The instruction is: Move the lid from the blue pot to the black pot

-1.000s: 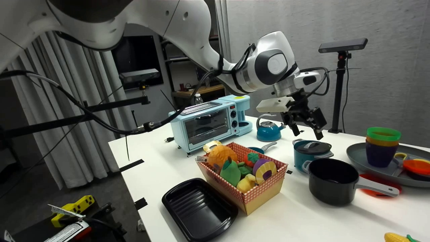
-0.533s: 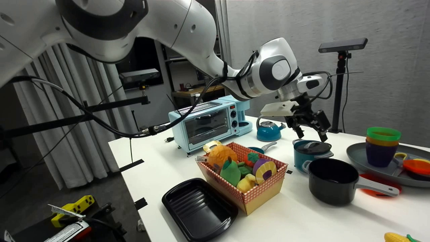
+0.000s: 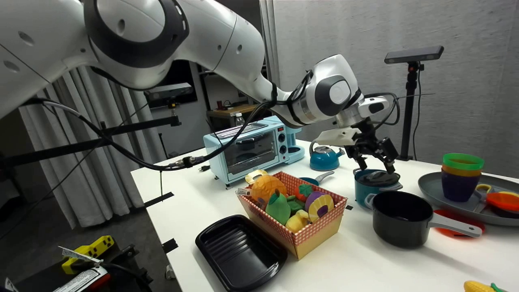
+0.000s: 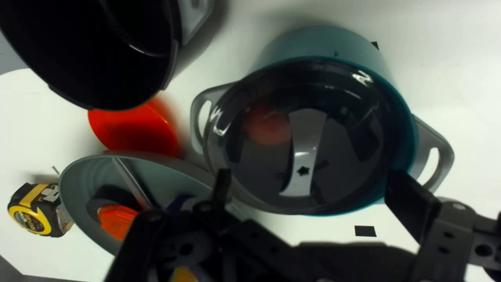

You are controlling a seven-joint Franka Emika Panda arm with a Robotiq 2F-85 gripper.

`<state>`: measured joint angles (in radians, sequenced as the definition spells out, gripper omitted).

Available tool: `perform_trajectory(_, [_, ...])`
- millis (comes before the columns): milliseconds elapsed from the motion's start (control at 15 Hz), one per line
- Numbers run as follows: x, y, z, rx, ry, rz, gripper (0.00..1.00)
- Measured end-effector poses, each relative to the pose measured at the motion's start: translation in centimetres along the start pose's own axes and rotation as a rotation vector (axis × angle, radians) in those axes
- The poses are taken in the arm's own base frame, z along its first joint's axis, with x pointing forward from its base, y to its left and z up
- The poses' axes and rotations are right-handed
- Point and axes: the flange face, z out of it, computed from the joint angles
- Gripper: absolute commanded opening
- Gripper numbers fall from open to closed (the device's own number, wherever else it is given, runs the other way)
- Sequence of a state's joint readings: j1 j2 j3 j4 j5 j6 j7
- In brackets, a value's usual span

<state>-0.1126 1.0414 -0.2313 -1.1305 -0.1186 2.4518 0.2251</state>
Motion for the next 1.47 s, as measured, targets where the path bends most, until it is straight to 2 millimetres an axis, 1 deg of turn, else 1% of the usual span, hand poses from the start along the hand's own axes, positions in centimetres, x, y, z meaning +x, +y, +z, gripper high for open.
perform_trajectory(133, [0.1,-0.2,0.3,-0.002,0.004,0.001,0.71])
perform_trajectory(333, [0.3,-0.1,0.6,-0.009,0.006,0.014,0.49])
perform_trajectory(400, [0.4,0.0,0.6,-0.013,0.008,0.021,0.4])
perform_trajectory(667, [1.0,0.6,0.0,-0.032,-0.004,0.052,0.11])
perform_trajectory(733, [1.1,0.8,-0.1,-0.036,-0.008,0.06,0.02])
perform_trajectory(800, [1.1,0.9,-0.1,-0.04,-0.013,0.068,0.0])
perform_trajectory(867, [1.2,1.0,-0.2,-0.043,-0.018,0.076,0.03])
perform_trajectory(933, [1.2,1.2,-0.3,-0.046,-0.022,0.083,0.04])
perform_trajectory(1200, [1.7,1.7,-0.8,-0.053,-0.018,0.113,0.04])
perform_trajectory(1333, [2.2,1.9,-1.5,-0.051,-0.004,0.124,0.04])
perform_trajectory(1467, [2.9,2.3,-2.9,-0.046,0.015,0.136,0.04])
